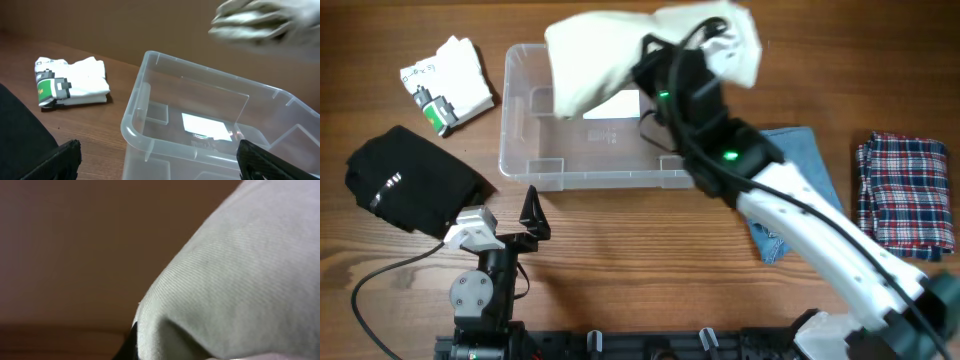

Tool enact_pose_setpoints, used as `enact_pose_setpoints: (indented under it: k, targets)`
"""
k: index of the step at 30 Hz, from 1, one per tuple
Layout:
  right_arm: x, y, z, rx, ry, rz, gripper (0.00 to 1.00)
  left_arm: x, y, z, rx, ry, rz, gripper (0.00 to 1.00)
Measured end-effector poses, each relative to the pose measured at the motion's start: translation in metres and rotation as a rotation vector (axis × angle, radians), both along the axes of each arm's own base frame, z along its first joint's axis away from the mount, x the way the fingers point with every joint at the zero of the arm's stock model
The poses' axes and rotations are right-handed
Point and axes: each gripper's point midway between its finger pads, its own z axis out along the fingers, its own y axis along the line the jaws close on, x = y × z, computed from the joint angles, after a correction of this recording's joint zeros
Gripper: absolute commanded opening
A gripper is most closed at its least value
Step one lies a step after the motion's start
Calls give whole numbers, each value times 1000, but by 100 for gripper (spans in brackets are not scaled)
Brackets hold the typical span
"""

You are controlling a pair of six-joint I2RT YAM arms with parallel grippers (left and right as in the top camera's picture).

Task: Pack container
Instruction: 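Lift the cream cloth and carry it left over the clear container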

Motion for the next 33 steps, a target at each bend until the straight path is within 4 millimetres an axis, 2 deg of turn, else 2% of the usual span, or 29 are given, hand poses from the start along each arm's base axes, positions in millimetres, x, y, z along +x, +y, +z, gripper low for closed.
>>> enact_pose_setpoints:
  k: [4, 10, 21, 33]
  targets:
    - [16, 24, -29, 9, 6, -6, 4, 0, 0, 0, 0, 0, 0, 100]
    - [27, 39, -67, -11, 42, -5, 5, 0, 0, 0, 0, 0, 0, 100]
    - [32, 45, -106, -29, 112, -20, 6, 0, 0, 0, 0, 0, 0, 100]
    - [43, 60, -136, 10, 125, -16, 7, 0, 0, 0, 0, 0, 0, 100]
